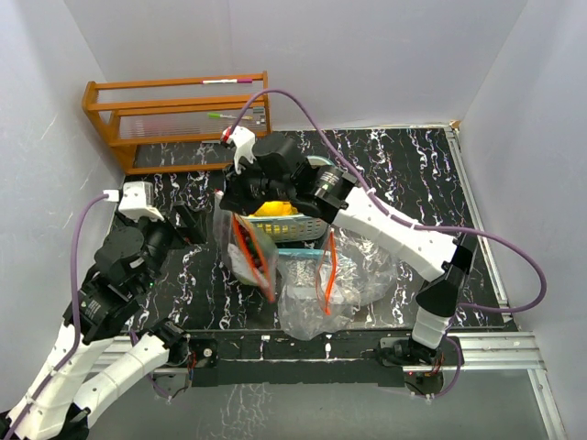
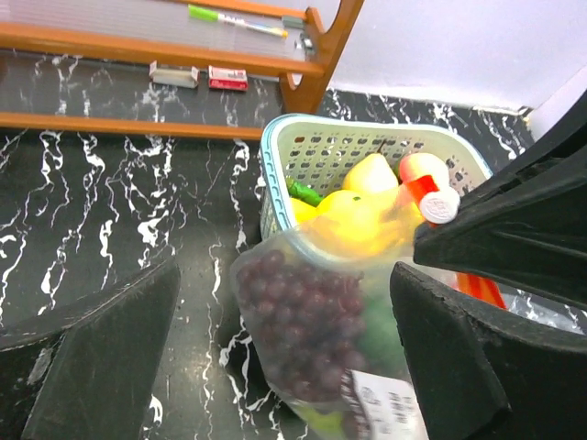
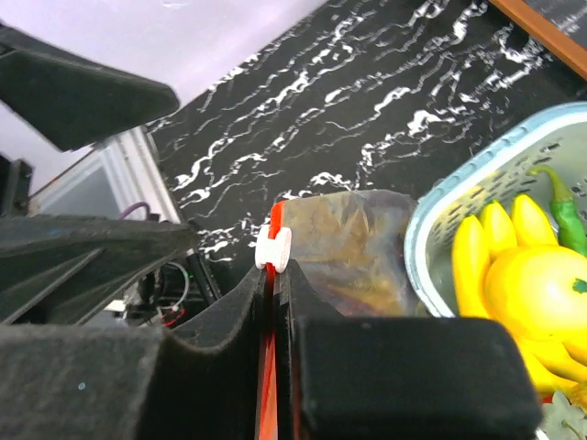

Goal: Place the food in the zip-top bag and seal the zipper
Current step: Pick up the zipper food storage bag at the center of the board.

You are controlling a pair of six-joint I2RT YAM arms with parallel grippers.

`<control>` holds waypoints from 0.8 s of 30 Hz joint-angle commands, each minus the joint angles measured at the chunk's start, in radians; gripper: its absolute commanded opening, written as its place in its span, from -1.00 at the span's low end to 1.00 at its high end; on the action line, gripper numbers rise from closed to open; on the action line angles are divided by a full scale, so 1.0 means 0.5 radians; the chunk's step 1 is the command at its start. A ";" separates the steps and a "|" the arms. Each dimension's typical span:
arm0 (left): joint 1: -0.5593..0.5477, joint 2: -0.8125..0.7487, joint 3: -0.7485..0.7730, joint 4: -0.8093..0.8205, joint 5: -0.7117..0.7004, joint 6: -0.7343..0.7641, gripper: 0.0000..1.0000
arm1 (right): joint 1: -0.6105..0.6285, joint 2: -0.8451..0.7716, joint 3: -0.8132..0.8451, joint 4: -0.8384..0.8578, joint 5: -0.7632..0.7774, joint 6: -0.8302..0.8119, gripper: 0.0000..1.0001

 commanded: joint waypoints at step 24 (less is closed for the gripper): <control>-0.003 -0.148 -0.169 0.467 0.754 0.543 0.53 | -0.375 -0.208 -0.172 0.106 -1.755 -0.498 -0.85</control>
